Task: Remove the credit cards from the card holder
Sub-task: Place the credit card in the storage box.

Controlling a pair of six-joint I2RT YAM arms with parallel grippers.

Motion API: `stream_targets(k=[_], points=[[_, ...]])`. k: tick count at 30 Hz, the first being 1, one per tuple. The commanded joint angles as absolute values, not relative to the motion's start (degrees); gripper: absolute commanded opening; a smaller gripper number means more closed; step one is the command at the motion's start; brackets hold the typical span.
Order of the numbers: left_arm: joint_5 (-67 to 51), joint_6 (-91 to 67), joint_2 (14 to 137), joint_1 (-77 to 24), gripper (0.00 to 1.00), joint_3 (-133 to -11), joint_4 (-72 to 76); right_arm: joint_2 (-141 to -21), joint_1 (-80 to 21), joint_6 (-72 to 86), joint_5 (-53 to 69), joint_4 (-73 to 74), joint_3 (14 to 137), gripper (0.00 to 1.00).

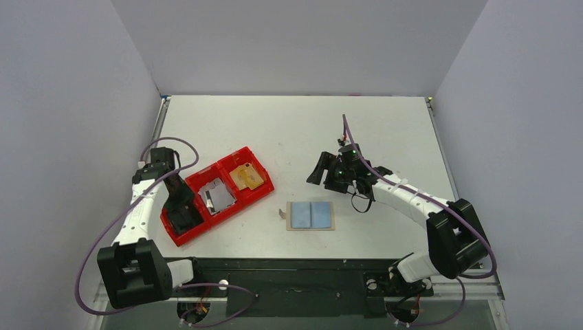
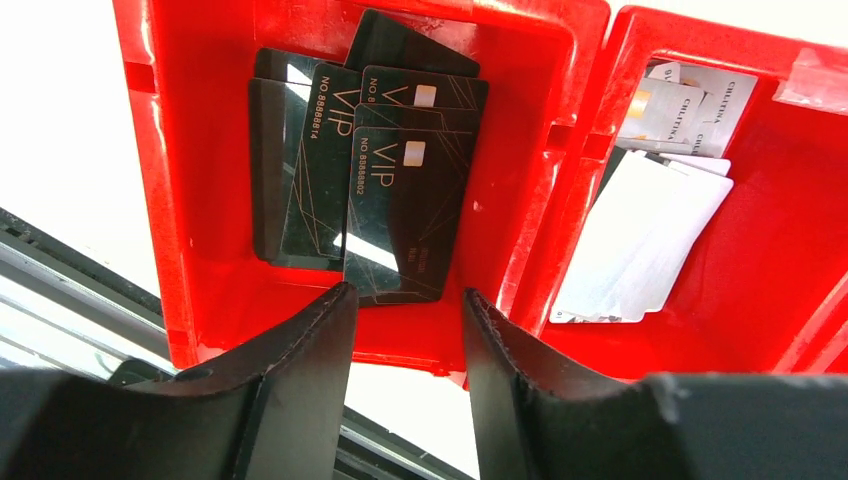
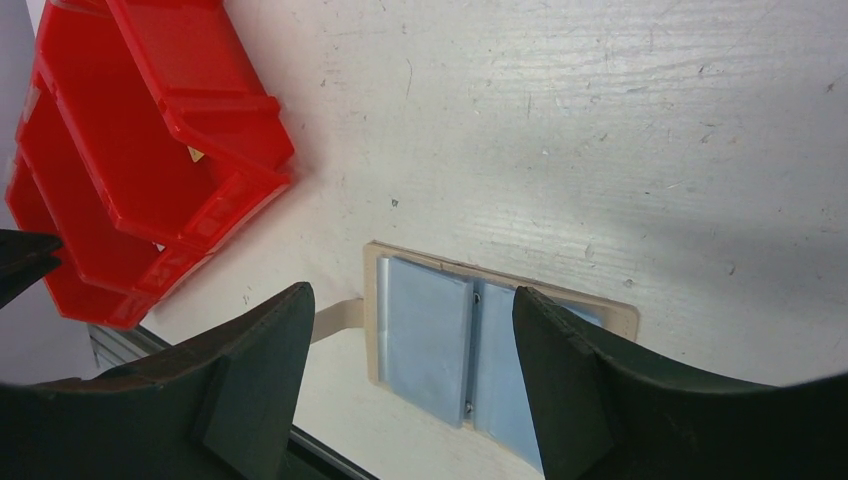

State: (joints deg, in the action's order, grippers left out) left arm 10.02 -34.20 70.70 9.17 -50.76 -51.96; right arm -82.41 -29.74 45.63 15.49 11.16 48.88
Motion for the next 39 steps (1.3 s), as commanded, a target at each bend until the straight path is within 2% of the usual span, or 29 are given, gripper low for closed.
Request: stream_targets(k=[1,13,25,39], points=[[11.61,-33.08,67.75,9.63,0.42,-53.85,-50.14,-82.77,-30.34,45.48,15.92,9.29,51.15,0.68],[9.7,-30.16,65.96,6.73,0.5,-61.42,-49.22,-82.55,-31.68,45.35,14.03,10.46,51.65,0.68],[7.89,-33.59,69.16,-14.0,0.55,-66.2,-46.25,-80.33,-34.75,46.37,9.95,12.95,50.47,0.68],[-1.81,-35.22,73.52,-28.0,0.55,-60.69,-38.48,-83.39,-45.19,47.21,-2.14,20.88,52.6,0.62]])
